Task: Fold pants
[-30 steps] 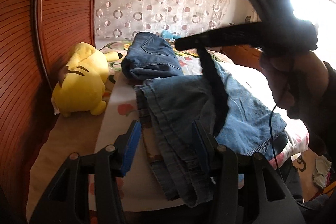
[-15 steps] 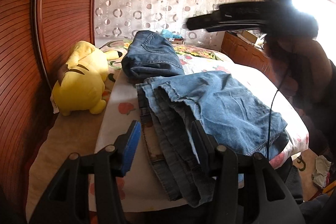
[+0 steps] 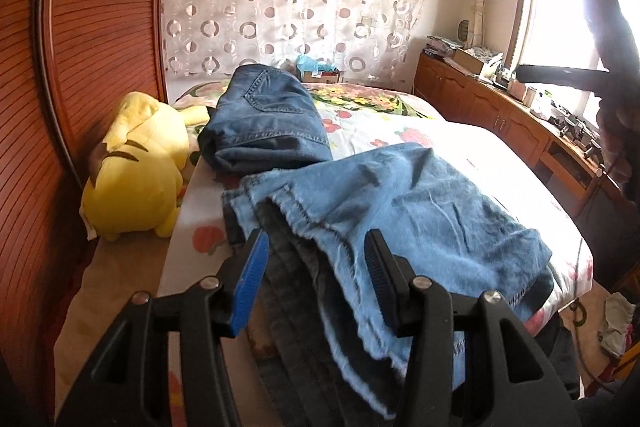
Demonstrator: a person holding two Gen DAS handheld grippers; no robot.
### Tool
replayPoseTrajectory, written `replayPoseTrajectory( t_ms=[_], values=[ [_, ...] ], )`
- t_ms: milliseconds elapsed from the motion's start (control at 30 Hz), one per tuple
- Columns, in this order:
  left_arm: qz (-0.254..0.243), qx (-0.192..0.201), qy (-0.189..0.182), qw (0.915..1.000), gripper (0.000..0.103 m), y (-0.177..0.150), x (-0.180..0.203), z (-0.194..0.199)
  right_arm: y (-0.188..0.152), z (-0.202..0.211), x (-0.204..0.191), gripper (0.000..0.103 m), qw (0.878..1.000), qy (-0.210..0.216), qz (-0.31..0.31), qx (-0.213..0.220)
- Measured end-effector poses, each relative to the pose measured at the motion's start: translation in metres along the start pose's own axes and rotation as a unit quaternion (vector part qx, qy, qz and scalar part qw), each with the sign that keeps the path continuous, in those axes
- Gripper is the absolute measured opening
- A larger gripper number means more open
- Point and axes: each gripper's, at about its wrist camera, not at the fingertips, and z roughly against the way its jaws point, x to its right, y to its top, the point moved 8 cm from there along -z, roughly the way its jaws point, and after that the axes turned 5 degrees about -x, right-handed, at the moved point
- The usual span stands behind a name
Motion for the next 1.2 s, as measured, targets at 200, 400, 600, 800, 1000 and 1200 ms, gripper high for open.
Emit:
replayPoseTrajectory(
  t_ms=[200,400,600,800,1000,1200],
  values=[
    [-0.011,-0.004,0.004,0.9999,0.049,0.01,0.007,-0.012,-0.027,0.0,0.03,0.064,1.0,-0.007,-0.02,-0.01],
    [-0.016,-0.017,0.012,0.9996,0.049,0.017,0.001,-0.029,-0.054,-0.046,0.035,0.065,0.998,0.02,-0.043,-0.035],
    [-0.003,-0.03,0.018,0.9994,0.049,0.024,-0.018,-0.049,-0.066,-0.095,0.03,0.066,0.995,0.049,-0.051,-0.064],
    [0.013,-0.052,0.029,0.9982,0.049,0.024,-0.041,-0.072,-0.073,-0.134,0.03,0.066,0.992,0.076,-0.052,-0.087],
    [0.017,-0.074,0.031,0.9966,0.049,0.02,-0.056,-0.093,-0.077,-0.163,0.028,0.066,0.988,0.103,-0.055,-0.104],
    [0.026,-0.085,0.017,0.9959,0.051,0.013,-0.061,-0.105,-0.08,-0.179,0.024,0.066,0.984,0.127,-0.055,-0.111]
  ],
)
